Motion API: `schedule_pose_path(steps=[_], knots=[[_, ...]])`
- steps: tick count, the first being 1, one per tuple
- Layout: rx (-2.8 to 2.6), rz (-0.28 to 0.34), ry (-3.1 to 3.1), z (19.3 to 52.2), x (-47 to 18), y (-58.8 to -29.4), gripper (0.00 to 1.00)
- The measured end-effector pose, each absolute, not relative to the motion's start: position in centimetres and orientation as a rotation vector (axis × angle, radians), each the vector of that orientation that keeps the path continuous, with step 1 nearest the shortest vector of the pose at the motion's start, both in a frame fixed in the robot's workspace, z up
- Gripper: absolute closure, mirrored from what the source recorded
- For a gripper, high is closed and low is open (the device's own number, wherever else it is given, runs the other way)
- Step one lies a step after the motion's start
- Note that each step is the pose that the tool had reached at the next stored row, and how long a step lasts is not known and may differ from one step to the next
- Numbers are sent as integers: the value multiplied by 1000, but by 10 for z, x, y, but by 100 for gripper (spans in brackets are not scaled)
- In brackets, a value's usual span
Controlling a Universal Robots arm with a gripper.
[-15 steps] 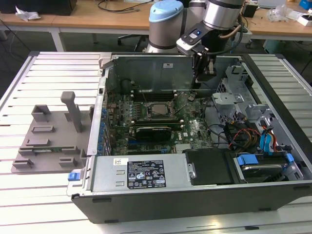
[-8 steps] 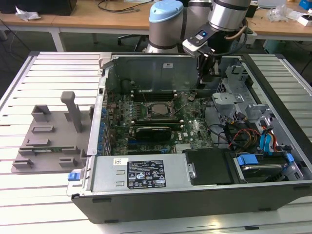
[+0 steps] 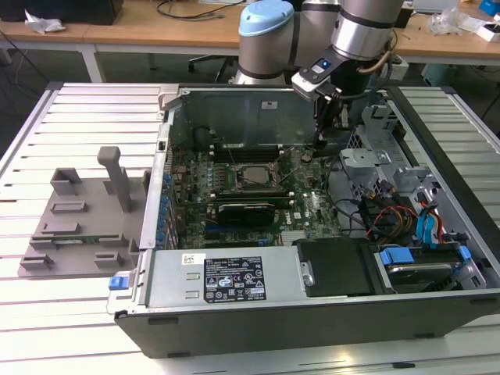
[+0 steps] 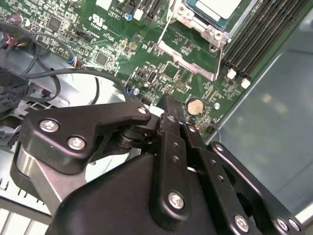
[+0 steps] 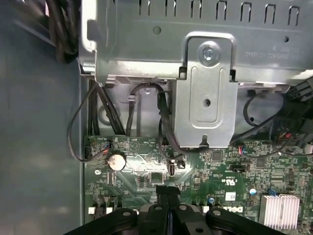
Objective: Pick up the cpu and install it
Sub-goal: 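Close the cpu cover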
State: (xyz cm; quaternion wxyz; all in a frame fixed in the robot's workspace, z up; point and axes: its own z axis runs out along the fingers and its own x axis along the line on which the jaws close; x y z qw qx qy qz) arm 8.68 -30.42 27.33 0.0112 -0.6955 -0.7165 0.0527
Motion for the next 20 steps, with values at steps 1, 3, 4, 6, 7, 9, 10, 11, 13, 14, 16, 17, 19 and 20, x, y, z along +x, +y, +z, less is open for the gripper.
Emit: schedule_pose_path(steps=[1,3,4,6,7,9,10,11,13,14,16,17,19,20], knots=[[-2169,165,-2235,270,86,-304,89],[-2169,165,-2235,267,85,-304,89],[-2169,165,-2235,263,83,-304,89],[-2169,165,-2235,255,78,-304,89],[-2170,164,-2235,252,76,-304,89],[-2169,165,-2235,249,72,-304,89],[-2169,165,-2235,249,70,-304,89],[-2170,164,-2235,249,67,-304,89],[-2171,163,-2236,249,61,-304,89],[-2171,162,-2237,249,59,-304,89],[-2171,161,-2237,249,56,-304,89],[-2171,161,-2237,249,54,-304,89],[-2172,161,-2237,249,50,-304,89],[-2172,160,-2237,249,49,-304,89]])
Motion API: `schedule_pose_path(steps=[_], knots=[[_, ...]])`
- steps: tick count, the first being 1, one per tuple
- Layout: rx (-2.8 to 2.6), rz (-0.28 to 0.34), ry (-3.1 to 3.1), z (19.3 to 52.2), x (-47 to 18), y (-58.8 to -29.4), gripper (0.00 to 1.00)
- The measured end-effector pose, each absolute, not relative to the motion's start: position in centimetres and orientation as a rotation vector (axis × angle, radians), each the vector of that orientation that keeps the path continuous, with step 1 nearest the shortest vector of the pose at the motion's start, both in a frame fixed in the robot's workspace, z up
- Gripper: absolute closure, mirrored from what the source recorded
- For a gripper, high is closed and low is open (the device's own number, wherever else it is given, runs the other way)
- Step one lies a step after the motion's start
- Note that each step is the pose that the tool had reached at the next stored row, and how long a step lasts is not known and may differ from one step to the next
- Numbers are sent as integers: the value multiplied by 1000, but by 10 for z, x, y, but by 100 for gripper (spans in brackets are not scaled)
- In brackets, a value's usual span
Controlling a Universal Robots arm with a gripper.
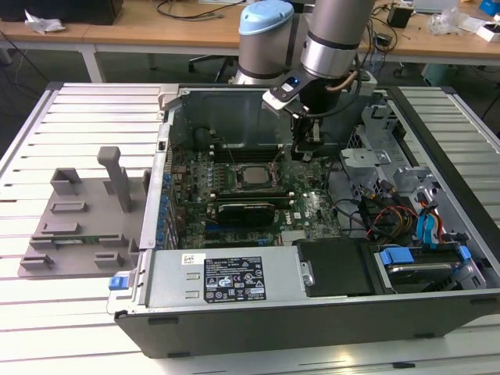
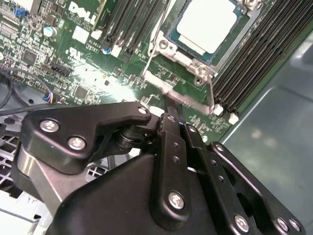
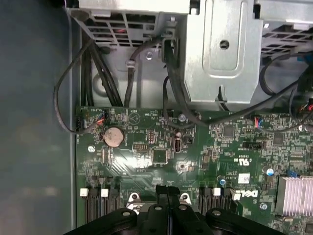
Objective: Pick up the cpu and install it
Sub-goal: 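Close the cpu cover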
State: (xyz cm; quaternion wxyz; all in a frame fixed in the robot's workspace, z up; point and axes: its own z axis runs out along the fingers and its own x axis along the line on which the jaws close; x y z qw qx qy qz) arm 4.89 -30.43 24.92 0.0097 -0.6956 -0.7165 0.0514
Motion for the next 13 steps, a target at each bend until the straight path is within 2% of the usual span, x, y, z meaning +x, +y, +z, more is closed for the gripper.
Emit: schedule_pose_path(steps=[13], knots=[[-2172,160,-2237,249,38,-304,89]])
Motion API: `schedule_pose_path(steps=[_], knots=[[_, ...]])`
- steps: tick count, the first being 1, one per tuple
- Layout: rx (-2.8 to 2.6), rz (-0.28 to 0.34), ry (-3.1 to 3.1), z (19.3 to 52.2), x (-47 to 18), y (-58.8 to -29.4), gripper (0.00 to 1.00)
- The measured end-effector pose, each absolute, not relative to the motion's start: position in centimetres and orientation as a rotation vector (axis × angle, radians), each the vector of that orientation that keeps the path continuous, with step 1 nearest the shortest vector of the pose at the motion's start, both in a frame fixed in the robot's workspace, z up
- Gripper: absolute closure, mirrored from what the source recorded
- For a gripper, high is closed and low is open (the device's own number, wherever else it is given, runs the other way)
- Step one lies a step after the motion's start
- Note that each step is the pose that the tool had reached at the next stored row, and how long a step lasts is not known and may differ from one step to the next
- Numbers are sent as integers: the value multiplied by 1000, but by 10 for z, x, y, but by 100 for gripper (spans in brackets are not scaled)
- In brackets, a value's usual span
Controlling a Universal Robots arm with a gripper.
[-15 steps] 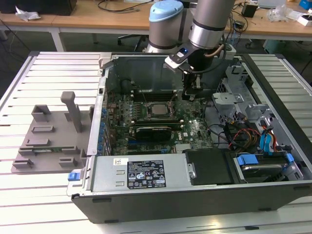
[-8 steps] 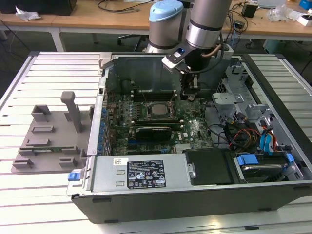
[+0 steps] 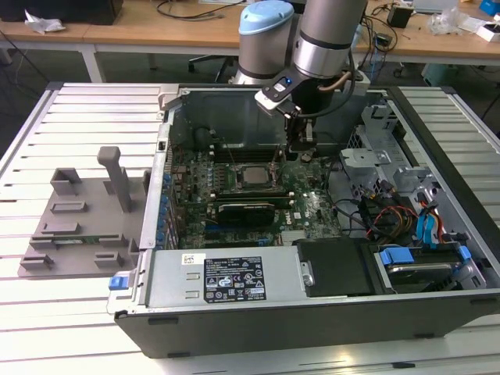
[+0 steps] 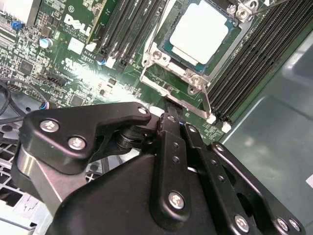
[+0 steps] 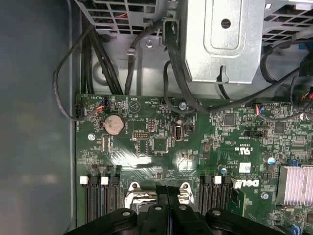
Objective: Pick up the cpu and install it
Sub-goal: 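Close the cpu cover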
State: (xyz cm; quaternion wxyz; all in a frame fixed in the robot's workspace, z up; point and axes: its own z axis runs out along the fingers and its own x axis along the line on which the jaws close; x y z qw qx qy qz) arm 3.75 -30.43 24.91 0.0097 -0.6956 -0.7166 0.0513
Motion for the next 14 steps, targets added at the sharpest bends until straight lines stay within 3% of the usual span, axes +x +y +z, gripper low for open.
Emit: schedule_pose_path(steps=[14], knots=[[-2172,160,-2237,249,30,-304,89]])
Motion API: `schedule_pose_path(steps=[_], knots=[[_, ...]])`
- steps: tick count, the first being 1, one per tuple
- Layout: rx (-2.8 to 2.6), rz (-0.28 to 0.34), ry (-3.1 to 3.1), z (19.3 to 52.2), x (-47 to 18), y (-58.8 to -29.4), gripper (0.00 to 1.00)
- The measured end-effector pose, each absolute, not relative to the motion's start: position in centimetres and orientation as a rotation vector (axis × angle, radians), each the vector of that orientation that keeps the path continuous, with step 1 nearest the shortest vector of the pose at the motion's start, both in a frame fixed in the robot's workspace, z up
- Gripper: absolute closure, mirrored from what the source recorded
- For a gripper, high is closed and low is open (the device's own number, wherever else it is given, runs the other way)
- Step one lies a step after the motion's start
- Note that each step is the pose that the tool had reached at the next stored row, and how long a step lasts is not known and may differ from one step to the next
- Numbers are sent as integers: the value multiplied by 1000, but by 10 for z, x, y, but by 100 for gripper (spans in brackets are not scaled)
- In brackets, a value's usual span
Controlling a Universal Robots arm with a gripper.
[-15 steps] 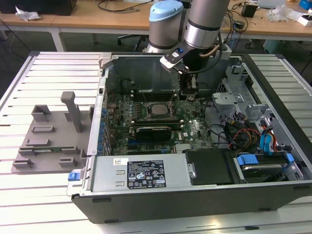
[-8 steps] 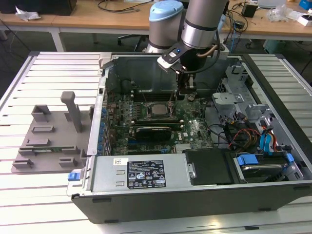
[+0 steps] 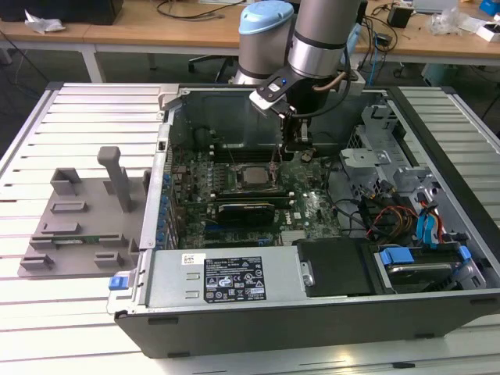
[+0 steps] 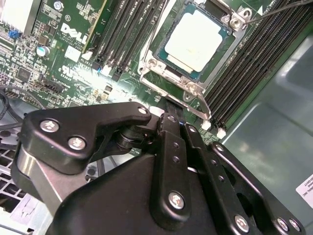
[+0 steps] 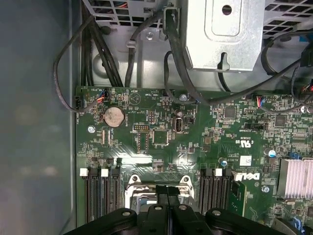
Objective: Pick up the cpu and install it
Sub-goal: 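Close the cpu cover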
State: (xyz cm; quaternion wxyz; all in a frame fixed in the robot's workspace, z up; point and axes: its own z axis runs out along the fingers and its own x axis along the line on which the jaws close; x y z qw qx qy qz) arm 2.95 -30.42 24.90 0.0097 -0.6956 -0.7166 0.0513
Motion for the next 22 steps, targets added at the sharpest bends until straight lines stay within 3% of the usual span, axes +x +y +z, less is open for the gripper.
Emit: schedule_pose_path(steps=[22], knots=[[-2172,160,-2237,248,11,-304,89]])
